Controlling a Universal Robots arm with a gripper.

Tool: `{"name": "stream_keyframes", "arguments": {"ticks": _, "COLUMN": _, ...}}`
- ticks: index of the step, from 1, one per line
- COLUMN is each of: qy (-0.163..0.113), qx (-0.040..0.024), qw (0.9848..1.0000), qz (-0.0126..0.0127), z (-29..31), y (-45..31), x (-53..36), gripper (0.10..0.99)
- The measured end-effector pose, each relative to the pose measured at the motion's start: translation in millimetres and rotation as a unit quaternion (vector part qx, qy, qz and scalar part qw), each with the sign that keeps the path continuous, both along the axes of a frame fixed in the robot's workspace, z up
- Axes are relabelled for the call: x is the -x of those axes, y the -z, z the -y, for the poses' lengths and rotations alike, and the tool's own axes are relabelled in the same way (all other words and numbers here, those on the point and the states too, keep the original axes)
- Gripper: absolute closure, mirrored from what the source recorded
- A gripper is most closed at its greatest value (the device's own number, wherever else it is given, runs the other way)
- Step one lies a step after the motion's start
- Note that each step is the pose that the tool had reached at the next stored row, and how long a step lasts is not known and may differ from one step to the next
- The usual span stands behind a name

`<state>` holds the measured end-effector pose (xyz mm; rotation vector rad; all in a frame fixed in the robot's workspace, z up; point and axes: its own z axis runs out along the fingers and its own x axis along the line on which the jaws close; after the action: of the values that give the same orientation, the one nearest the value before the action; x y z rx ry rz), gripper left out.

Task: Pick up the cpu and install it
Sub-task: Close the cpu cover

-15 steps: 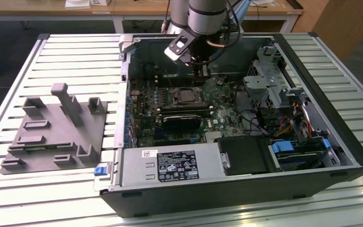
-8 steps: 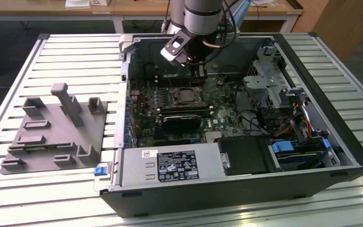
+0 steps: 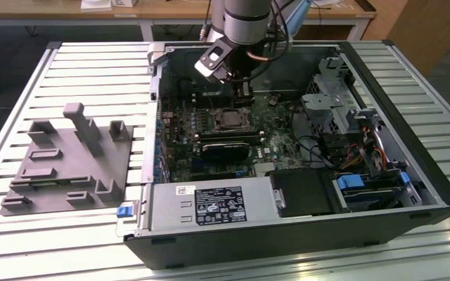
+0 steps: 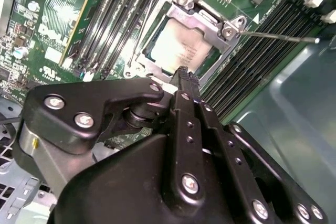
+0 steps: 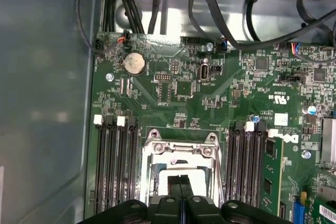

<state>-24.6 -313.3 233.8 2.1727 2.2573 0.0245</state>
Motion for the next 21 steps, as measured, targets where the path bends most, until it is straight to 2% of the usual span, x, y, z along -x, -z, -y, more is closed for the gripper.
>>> {"name": "stream_keyframes", "arguments": {"ticks": 7, "qy": -0.001, "qx": 0.0001, "qw": 1.0000, "qz": 0.0000, "z": 1.5, "y": 3.9, "x": 5.9, "gripper": 0.980}}
{"name": "stream_keyframes", "arguments": {"ticks": 11, "qy": -0.001, "qx": 0.0000, "qw": 1.0000, "qz": 0.0000, "z": 2.2, "y": 7.5, "x": 14.0, "gripper": 0.980}}
{"name": "stream_keyframes", "arguments": {"ticks": 21, "qy": -0.006, "qx": 0.0000, "qw": 1.0000, "qz": -0.0001, "z": 2.3, "y": 22.9, "x": 27.0, "gripper": 0.980}}
